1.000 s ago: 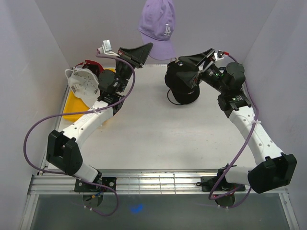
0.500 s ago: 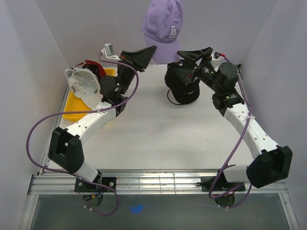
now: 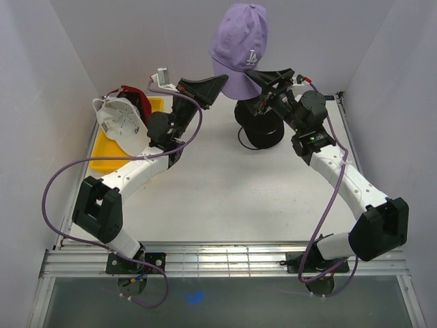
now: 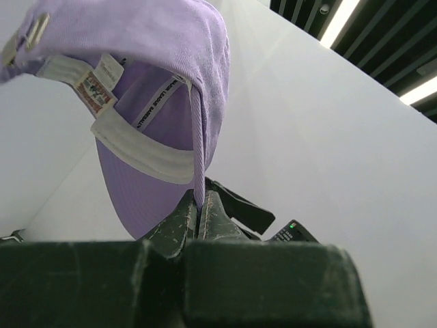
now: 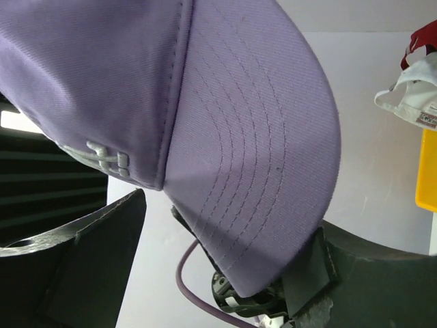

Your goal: Stack the hats

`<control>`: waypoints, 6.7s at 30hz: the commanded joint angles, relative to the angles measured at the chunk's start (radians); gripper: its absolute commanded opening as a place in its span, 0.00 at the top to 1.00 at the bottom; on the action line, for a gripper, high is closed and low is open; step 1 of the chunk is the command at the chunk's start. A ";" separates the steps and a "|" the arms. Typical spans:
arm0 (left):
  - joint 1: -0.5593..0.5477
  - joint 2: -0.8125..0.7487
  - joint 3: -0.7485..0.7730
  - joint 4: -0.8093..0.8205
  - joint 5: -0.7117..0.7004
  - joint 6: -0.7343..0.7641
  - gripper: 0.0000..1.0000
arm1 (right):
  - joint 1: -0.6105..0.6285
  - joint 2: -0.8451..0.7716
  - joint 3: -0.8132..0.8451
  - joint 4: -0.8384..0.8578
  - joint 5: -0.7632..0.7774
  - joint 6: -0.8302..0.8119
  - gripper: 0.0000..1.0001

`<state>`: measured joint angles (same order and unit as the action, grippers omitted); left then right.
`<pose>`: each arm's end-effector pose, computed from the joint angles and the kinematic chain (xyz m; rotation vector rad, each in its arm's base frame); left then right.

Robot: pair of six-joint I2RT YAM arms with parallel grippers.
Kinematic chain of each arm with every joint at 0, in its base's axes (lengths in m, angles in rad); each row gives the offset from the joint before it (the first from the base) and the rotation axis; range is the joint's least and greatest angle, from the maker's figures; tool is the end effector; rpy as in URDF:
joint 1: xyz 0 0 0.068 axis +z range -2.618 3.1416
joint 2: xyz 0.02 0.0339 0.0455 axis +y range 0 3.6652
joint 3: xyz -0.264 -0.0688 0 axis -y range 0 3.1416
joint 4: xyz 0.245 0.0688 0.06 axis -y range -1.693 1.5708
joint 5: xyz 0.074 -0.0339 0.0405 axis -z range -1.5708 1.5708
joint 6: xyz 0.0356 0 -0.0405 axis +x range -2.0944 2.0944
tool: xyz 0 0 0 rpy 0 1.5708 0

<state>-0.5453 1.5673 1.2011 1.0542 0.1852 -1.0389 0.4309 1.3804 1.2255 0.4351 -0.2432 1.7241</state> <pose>0.2988 -0.1890 0.4150 -0.0529 1.0019 -1.5473 0.2923 0.1438 0.4242 0.7453 1.4119 1.9349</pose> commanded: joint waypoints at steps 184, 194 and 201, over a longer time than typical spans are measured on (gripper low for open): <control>0.134 0.671 0.693 -0.669 0.269 0.473 0.38 | -0.540 0.367 -0.498 0.478 -0.579 -0.270 0.92; 0.136 0.708 0.724 -0.614 0.336 0.395 0.38 | -0.540 0.370 -0.511 0.479 -0.582 -0.281 0.92; 0.134 0.746 0.764 -0.634 0.376 0.385 0.38 | -0.540 0.370 -0.506 0.479 -0.582 -0.281 0.92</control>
<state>-0.4141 2.2986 1.9320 0.4263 0.5255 -0.6479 -0.1112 1.7283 0.7052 0.9642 -0.8001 1.4689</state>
